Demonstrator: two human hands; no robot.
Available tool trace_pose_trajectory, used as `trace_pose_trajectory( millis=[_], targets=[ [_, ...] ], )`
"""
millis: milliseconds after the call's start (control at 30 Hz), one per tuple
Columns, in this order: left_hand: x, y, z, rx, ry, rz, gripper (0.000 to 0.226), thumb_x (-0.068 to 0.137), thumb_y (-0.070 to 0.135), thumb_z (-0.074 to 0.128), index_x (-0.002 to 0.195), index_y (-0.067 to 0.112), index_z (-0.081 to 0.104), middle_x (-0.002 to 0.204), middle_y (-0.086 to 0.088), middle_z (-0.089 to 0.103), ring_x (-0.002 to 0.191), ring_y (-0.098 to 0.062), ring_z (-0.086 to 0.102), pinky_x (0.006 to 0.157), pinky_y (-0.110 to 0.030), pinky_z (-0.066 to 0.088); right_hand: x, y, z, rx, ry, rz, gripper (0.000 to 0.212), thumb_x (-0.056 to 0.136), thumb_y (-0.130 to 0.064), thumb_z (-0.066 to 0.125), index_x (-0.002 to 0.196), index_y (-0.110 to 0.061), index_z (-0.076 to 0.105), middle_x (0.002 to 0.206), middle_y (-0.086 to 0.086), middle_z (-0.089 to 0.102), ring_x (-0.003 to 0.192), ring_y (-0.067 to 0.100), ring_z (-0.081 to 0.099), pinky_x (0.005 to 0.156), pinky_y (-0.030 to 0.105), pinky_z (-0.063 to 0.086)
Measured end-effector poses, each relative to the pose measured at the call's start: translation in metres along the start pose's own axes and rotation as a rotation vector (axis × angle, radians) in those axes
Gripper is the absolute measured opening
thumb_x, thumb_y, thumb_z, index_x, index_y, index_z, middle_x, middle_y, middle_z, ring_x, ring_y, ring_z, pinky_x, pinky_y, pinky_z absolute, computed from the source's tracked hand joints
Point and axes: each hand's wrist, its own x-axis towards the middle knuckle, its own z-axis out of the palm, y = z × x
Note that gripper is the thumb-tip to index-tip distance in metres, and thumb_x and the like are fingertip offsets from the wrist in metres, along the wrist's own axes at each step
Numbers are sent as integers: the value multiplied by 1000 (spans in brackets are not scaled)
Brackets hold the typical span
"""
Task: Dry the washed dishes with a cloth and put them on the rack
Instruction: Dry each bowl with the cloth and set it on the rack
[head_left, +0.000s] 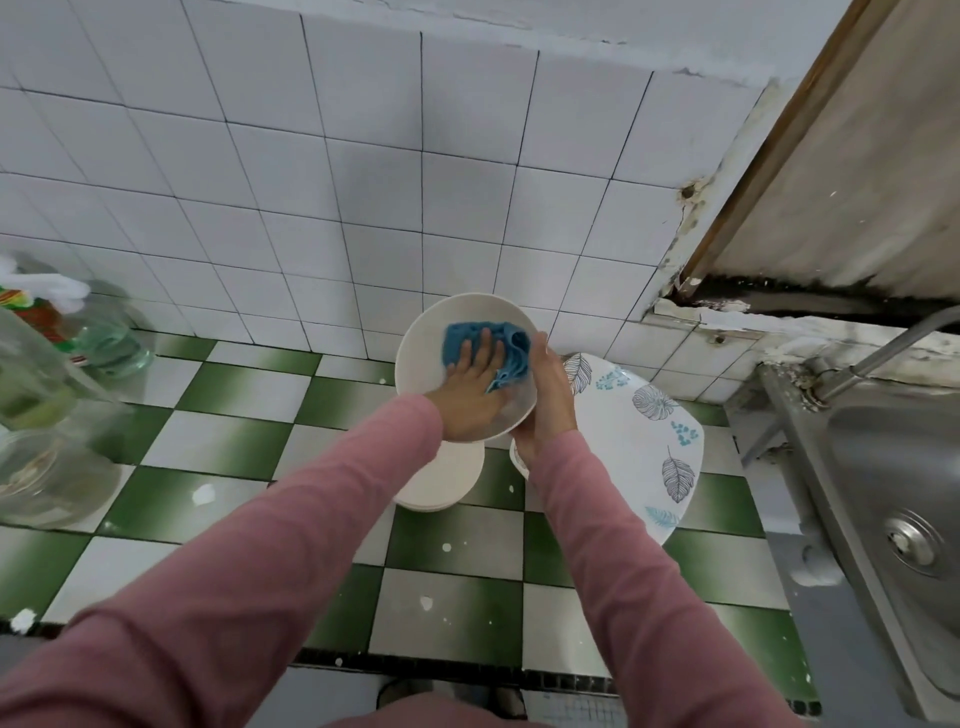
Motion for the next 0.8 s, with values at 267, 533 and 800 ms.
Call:
trace_pose_trajectory(
  millis=[267, 533, 800],
  targets=[
    [-22, 27, -38, 39, -262, -198, 46, 104, 38, 33, 130, 7, 55, 119, -15, 55, 107, -28, 54, 80, -24, 39, 15, -20, -12, -2, 59, -16, 43, 91, -58, 56, 118, -24, 56, 123, 14, 64, 110, 35, 65, 92, 59, 54],
    [-7, -14, -13, 749, -29, -239, 63, 100, 40, 14, 157, 22, -5, 164, 3, -12, 151, -19, -14, 121, -47, -11, 8, -20, -5, -16, 11, -45, 64, 70, -61, 63, 119, -21, 55, 128, 13, 63, 117, 35, 62, 91, 56, 54],
    [8, -11, 6, 190, 323, -101, 74, 92, 57, 2, 147, 20, -30, 156, -4, -37, 144, -25, -34, 116, -47, -22, 16, -16, 4, -122, -47, -33, 108, 43, -79, 79, 130, -18, 56, 123, 12, 67, 112, 29, 66, 89, 46, 58]
  ],
)
